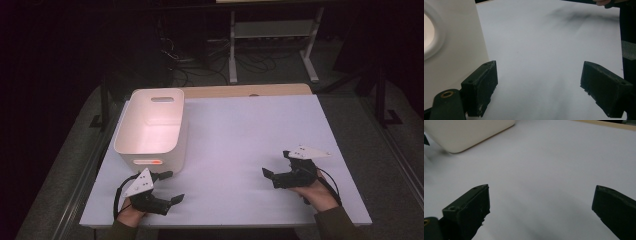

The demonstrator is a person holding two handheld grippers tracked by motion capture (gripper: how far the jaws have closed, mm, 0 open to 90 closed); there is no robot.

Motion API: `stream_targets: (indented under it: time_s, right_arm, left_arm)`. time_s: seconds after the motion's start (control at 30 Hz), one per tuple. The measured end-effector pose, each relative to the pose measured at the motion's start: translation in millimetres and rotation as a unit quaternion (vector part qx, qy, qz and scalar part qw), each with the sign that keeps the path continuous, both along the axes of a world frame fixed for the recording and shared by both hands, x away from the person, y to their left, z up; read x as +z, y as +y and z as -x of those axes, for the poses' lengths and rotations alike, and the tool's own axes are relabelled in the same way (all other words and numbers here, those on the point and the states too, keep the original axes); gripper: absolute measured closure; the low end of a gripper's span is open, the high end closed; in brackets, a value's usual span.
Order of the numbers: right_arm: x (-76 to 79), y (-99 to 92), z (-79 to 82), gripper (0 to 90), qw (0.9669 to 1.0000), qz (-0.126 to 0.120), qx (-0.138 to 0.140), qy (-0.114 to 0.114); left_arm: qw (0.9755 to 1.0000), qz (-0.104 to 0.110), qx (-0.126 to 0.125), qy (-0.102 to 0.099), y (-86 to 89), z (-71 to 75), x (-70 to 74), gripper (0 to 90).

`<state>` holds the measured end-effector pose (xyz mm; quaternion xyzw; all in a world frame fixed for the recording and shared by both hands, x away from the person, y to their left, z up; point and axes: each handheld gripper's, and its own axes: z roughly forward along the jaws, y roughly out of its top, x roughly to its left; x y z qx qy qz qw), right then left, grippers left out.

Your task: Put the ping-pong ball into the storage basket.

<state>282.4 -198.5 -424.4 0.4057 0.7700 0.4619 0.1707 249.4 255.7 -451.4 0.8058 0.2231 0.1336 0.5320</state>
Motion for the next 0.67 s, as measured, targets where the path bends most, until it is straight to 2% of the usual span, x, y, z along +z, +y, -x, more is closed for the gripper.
stream_targets:
  time_s: [0.27, 0.37, 0.67]
  right_arm:
    - [-7.1, -0.6, 5.9, 0.7, 1.0000, 0.004, -0.001, 0.002]
    - [-9.8, -0.3, 7.0, 0.7, 0.9998, 0.018, -0.001, -0.004]
    - [-17.4, -1.6, 7.8, 0.5, 0.9994, 0.033, -0.006, 0.006]
  left_arm:
    - [1.0000, -0.001, 0.000, -0.001, 0.4, -0.1, 0.1, 14.1]
    - [1.0000, -0.001, -0.002, -0.002, 0.5, -0.1, 0.2, 14.1]
    - [1.0000, -0.002, -0.001, -0.001, 0.0, 0.1, 0.1, 14.1]
